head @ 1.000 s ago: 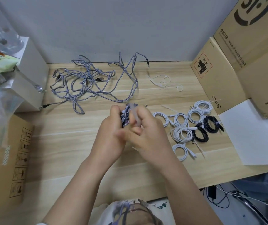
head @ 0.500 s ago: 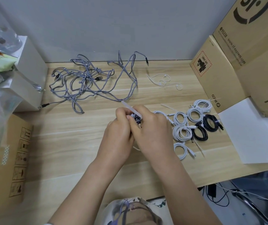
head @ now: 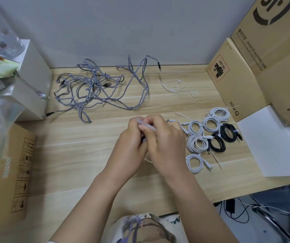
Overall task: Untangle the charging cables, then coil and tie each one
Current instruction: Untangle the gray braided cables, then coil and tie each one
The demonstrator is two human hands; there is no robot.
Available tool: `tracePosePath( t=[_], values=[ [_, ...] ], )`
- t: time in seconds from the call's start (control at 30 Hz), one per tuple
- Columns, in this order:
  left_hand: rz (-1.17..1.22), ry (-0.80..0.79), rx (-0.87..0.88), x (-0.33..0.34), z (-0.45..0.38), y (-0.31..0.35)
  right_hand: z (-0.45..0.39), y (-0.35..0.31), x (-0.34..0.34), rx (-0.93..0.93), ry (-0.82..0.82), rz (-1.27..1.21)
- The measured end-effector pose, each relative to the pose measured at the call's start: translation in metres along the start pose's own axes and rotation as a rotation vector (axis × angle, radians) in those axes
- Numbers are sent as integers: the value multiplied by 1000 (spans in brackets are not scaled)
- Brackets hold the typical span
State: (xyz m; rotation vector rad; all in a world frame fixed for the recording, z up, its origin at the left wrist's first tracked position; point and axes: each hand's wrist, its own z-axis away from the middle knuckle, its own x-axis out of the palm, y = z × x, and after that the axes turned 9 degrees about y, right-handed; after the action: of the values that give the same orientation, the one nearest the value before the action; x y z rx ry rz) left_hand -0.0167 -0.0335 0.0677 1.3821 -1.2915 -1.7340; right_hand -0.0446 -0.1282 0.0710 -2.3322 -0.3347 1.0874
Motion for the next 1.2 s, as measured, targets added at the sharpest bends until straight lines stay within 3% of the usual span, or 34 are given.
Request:
tracePosePath(
  t=[0.13,0.27,0.43,0.6,0.8,0.93,1.2],
  values=[
    [102,-3,-14,-3,-1,0,2,2,-1,60,-48,-157],
    [257,31,-78,-6,-2,0,0,-7,-11,252,-174,-502],
    [502,11,-157,-4,-8,-3,-2,-20,-21,347,-123,-806],
    [556,9,-166,-1,-8,-3,-7,-21,-29,448,-117,-911],
    [478,67,-146,-5,-9,-6,-13,-19,-34,563,-195,-810],
    [371,86,-100,-6,-7,-1,-13,-20,-31,545,-294,-590],
    [41,137,54,-2,-1,-1,-13,-21,-26,599,-363,-440]
  ],
)
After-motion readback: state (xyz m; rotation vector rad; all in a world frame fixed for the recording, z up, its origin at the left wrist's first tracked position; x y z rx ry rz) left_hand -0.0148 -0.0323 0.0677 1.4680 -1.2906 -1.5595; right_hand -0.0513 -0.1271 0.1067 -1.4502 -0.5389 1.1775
